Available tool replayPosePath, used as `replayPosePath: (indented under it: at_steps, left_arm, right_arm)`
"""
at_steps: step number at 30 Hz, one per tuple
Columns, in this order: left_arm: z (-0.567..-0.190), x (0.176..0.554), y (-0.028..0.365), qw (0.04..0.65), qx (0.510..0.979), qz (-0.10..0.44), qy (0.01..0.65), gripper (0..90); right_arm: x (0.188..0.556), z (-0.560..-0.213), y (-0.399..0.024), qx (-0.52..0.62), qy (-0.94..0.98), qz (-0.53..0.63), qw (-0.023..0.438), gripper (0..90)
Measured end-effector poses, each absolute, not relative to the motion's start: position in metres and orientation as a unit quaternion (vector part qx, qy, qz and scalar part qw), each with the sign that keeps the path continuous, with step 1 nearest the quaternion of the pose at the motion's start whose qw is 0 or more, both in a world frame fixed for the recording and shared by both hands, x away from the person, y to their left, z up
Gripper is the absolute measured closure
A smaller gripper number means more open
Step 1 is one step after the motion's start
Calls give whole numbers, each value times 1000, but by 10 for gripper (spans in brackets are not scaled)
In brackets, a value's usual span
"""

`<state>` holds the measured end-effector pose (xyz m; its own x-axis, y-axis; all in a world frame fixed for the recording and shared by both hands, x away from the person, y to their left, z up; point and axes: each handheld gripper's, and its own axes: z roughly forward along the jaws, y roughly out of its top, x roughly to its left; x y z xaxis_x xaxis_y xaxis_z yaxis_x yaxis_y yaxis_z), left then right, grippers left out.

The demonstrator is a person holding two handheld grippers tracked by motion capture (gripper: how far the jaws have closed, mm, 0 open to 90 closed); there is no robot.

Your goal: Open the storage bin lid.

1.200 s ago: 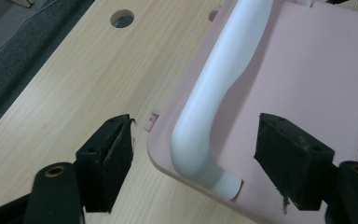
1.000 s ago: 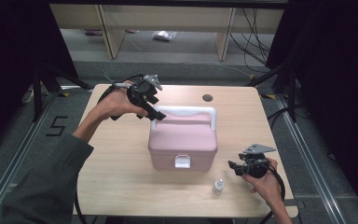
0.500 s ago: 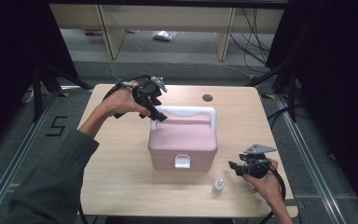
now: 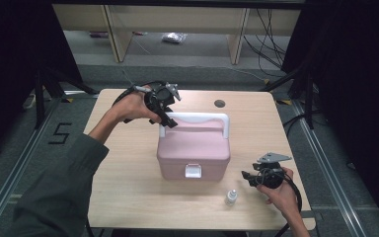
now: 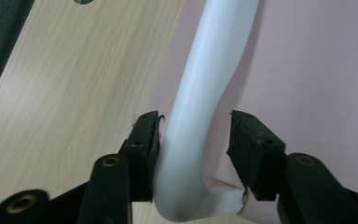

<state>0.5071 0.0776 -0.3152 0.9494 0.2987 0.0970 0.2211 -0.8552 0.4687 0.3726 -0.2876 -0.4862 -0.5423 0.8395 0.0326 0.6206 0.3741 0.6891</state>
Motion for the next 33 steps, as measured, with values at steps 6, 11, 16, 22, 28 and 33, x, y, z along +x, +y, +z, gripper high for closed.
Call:
replayPosePath:
  at_steps: [6,11,16,22,28,33]
  left_arm:
    - [-311,509,79,228,960,99,131,667]
    - [-310,507,78,227,960,107,123,679]
    - [-306,502,78,234,959,118,110,688]
    - [-300,503,78,239,958,122,104,691]
    - [-296,508,78,240,957,120,112,690]
    - [-291,512,77,240,957,116,112,693]
  right_arm:
    - [373,-486,-288,447,814,333,164,434]
    - [372,-485,-288,447,810,342,163,436]
    - [371,-480,-288,440,808,356,166,441]
    - [371,-479,-287,431,808,365,168,444]
    - [371,-467,-290,424,793,398,181,446]
    - [367,-456,-293,426,780,417,191,471]
